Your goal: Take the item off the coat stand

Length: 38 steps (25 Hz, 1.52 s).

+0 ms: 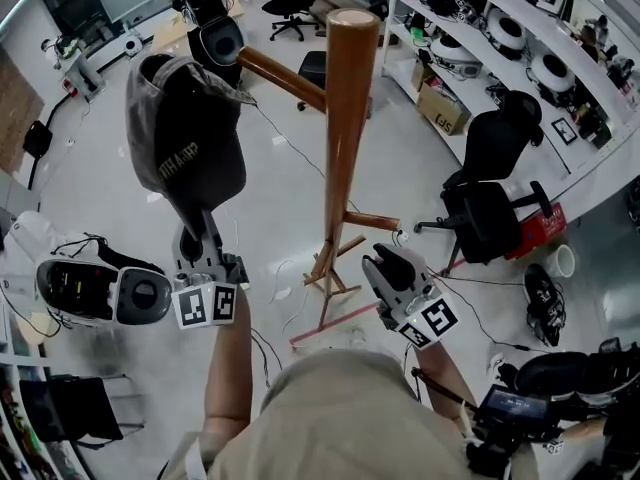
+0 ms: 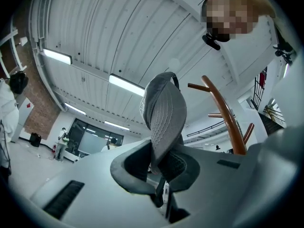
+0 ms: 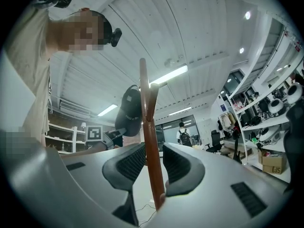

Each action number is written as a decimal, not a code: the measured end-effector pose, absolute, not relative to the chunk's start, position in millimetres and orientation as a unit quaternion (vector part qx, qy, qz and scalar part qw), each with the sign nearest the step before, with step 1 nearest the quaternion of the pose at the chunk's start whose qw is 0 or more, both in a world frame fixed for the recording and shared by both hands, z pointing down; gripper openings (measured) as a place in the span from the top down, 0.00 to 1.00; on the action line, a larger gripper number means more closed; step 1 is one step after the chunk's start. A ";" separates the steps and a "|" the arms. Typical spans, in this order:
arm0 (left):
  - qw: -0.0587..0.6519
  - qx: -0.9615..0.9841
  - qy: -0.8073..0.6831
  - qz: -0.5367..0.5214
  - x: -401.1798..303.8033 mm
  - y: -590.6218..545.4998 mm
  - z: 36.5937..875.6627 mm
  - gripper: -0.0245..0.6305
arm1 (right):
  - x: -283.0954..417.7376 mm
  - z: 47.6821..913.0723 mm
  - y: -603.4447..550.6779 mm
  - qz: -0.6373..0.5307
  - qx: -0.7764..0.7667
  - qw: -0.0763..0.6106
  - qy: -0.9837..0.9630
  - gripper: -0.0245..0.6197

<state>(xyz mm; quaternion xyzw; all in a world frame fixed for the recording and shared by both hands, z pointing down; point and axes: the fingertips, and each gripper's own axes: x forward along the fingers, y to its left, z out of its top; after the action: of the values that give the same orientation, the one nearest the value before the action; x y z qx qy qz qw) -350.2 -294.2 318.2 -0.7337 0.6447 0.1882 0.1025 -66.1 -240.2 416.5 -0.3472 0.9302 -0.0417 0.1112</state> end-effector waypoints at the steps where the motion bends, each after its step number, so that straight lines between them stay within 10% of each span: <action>1: 0.098 -0.735 0.644 0.188 -350.6 -292.9 322.5 0.91 | -67.1 417.6 -239.3 -0.041 -0.348 0.111 0.930 0.79; 38: -0.035 -0.872 0.443 0.207 -285.6 -218.7 374.1 0.91 | -95.4 418.7 -223.6 -0.039 -0.365 0.064 0.928 0.79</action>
<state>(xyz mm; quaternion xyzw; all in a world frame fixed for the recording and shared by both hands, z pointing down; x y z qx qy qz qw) -285.6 -218.7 374.1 -0.8715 0.4431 0.2072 -0.0352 -95.4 -223.6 418.7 -0.3646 0.9281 -0.0392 0.0638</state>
